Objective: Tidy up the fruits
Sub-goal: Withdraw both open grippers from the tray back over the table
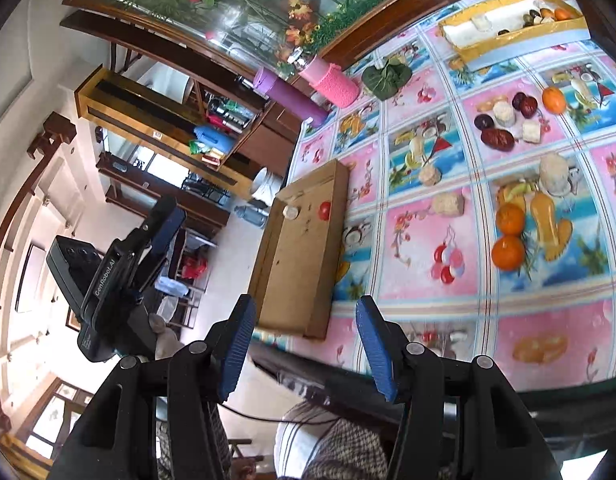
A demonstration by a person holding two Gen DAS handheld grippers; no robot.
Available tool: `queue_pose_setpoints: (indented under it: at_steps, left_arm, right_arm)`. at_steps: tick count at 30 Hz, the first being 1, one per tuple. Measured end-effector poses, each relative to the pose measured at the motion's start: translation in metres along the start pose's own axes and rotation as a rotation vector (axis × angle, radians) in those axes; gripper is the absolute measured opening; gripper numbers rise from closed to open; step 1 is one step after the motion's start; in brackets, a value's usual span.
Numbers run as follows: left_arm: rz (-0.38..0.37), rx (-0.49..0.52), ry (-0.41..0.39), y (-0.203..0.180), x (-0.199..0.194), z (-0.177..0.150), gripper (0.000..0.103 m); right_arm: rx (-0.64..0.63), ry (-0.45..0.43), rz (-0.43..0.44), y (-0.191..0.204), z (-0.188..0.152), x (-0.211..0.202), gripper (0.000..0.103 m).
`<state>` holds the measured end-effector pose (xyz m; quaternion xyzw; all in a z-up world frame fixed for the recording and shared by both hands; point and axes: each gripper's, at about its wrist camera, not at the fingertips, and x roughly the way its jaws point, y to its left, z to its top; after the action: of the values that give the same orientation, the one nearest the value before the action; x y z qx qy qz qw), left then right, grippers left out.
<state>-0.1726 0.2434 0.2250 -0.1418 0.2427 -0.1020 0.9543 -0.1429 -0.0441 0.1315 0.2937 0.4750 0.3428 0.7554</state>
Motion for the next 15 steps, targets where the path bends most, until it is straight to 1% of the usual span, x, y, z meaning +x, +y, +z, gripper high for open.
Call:
queue_pose_setpoints:
  at_steps: [2, 4, 5, 10, 13, 15]
  left_arm:
    - [-0.019, 0.003, -0.006, -0.004, -0.011, 0.002, 0.045]
    - [-0.033, 0.005, -0.019, -0.004, -0.023, 0.006, 0.045]
    - [-0.040, 0.005, -0.030, -0.004, -0.030, 0.009, 0.045]
    - [-0.075, 0.008, -0.075, 0.004, -0.071, 0.029, 0.045]
    - [-0.075, 0.017, -0.103, 0.013, -0.104, 0.046, 0.045]
    - [-0.060, 0.023, -0.132, 0.020, -0.127, 0.059, 0.045]
  right_arm:
    - [-0.036, 0.012, -0.043, 0.004, -0.002, -0.007, 0.058]
    - [-0.061, -0.002, -0.109, 0.008, -0.002, -0.020, 0.058]
    - [-0.068, -0.010, -0.120, 0.011, 0.001, -0.026, 0.058]
    - [-0.135, -0.116, -0.192, 0.044, 0.018, -0.074, 0.059]
    - [-0.166, -0.174, -0.272, 0.075, 0.029, -0.107, 0.059]
    - [-0.192, -0.204, -0.333, 0.097, 0.033, -0.129, 0.063]
